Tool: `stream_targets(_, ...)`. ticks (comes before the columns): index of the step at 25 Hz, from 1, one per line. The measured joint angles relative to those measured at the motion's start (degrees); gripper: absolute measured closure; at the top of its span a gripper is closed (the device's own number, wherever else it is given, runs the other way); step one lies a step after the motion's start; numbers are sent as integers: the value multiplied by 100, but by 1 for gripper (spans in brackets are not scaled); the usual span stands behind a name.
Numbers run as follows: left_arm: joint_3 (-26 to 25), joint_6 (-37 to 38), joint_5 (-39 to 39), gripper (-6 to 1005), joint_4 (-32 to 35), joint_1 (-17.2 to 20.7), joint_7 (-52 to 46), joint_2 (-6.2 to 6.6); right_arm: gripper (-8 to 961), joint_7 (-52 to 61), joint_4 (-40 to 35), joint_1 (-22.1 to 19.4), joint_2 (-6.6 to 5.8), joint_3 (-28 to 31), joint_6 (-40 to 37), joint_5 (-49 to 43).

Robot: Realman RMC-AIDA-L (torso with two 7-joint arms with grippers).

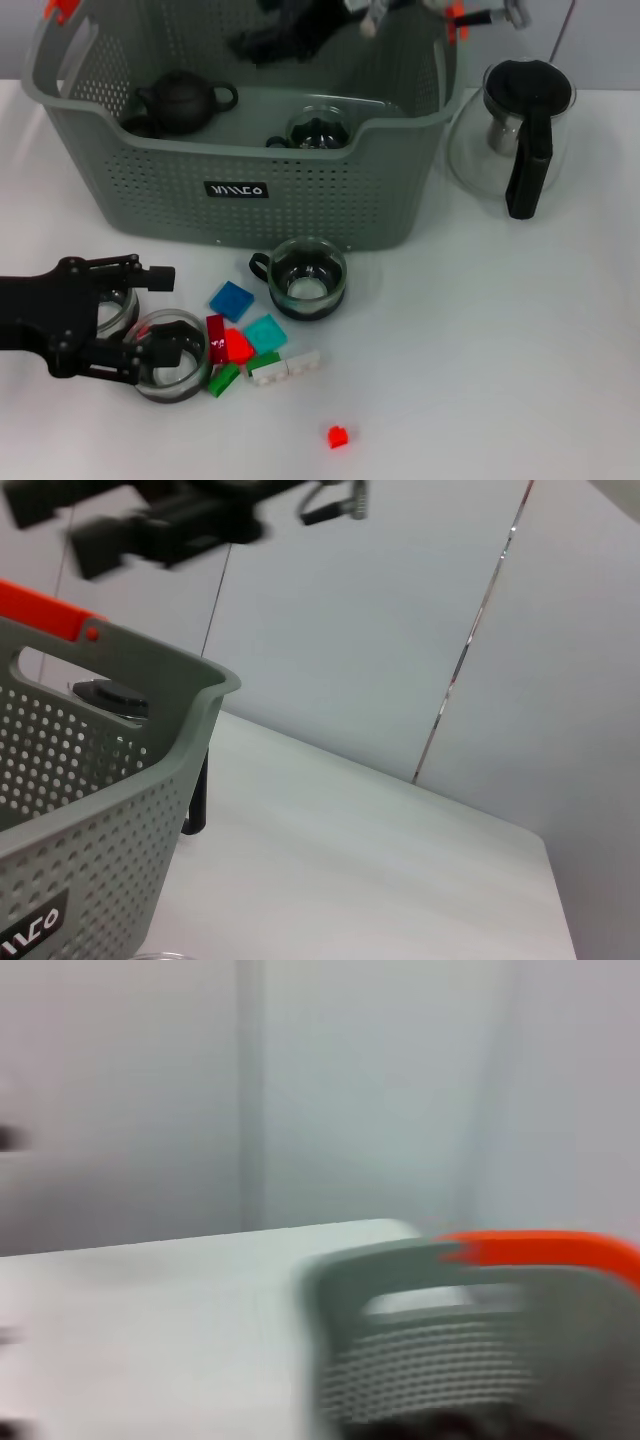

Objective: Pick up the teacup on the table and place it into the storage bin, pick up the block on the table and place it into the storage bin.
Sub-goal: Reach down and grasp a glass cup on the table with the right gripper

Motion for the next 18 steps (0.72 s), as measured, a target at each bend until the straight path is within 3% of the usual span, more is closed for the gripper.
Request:
stream_targets(7,0,0,14,52,4,6,11,-7,331,2,-356,-316,-8,43,-1636,792)
stream_targets(18,94,167,217,51,-6,78,-14,30,62,513,-291,-143,18,-300,-2843,-632)
